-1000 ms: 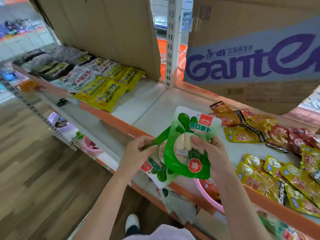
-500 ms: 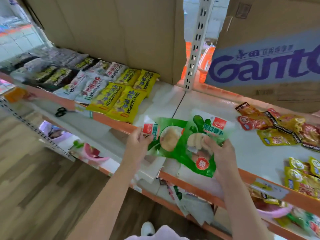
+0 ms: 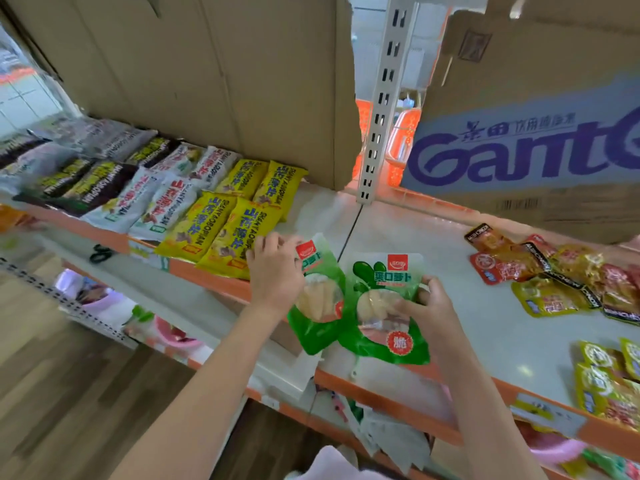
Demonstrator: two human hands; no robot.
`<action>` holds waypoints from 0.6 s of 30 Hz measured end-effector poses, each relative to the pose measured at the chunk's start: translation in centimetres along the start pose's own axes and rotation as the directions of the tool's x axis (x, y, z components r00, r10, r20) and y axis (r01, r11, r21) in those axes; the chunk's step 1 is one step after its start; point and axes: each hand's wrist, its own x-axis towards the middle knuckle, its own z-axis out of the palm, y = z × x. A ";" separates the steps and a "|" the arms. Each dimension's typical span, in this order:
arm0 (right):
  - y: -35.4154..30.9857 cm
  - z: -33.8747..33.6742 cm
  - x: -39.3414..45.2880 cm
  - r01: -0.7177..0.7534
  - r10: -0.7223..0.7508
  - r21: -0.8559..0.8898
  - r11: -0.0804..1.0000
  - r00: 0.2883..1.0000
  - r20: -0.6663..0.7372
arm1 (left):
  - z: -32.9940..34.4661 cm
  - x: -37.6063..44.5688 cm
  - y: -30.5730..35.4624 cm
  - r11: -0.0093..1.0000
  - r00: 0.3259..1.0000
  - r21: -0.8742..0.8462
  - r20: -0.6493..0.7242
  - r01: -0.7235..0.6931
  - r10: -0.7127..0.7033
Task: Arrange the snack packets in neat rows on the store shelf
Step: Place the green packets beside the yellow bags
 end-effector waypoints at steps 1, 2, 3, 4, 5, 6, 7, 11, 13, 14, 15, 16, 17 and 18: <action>0.0 -0.1 0.8 0.035 -0.037 -0.067 0.997 0.999 -0.028 | 0.1 0.1 0.4 0.999 0.998 0.027 -0.051 -0.022 0.023; 0.2 -0.1 1.6 0.066 -0.078 -0.183 0.981 0.995 -0.059 | 0.5 0.0 0.7 0.997 0.994 0.046 -0.091 -0.064 0.068; 0.4 -0.3 2.4 0.081 -0.115 -0.322 0.943 0.990 -0.086 | 0.9 -0.3 1.0 0.991 0.987 0.069 -0.097 -0.118 0.125; 0.6 -0.5 3.2 0.080 -0.148 -0.461 0.884 0.983 -0.111 | 1.3 -0.8 1.4 0.982 0.984 0.083 -0.053 -0.167 0.172; 0.8 -0.8 3.8 0.070 -0.181 -0.577 0.814 0.974 -0.137 | 1.8 -1.5 1.8 0.977 0.981 0.089 0.017 -0.194 0.193; 0.9 -1.0 4.1 0.059 -0.224 -0.684 0.727 0.962 -0.156 | 2.2 -2.3 2.1 0.974 0.976 0.104 0.108 -0.200 0.188; 1.0 -1.1 4.1 0.063 -0.285 -0.778 0.625 0.946 -0.153 | 2.5 -3.0 2.4 0.973 0.966 0.136 0.204 -0.187 0.157; 1.8 0.3 3.5 0.270 -0.439 -0.854 0.445 0.897 0.055 | 3.2 -3.7 2.4 0.974 0.958 0.144 0.253 -0.174 0.134; 3.0 1.0 3.3 0.371 -0.500 -0.859 0.352 0.851 0.162 | 3.5 -3.2 1.6 0.975 0.956 0.067 0.220 -0.213 0.194; 3.4 1.3 3.4 0.395 -0.522 -0.864 0.311 0.831 0.192 | 3.8 -2.7 1.0 0.970 0.948 0.027 0.219 -0.242 0.231; 3.6 1.5 3.7 0.402 -0.531 -0.866 0.297 0.823 0.200 | 4.1 -2.3 0.3 0.962 0.938 -0.013 0.218 -0.273 0.269; 3.6 1.7 4.0 0.397 -0.541 -0.869 0.295 0.819 0.191 | 4.2 -1.9 -0.2 0.953 0.928 -0.048 0.218 -0.299 0.302; 3.6 1.9 4.5 0.387 -0.553 -0.874 0.295 0.815 0.174 | 4.2 -1.5 -0.8 0.944 0.916 -0.077 0.226 -0.322 0.331; 3.5 2.2 5.0 0.369 -0.568 -0.883 0.289 0.809 0.152 | 4.1 -1.0 -1.3 0.929 0.902 -0.095 0.224 -0.357 0.370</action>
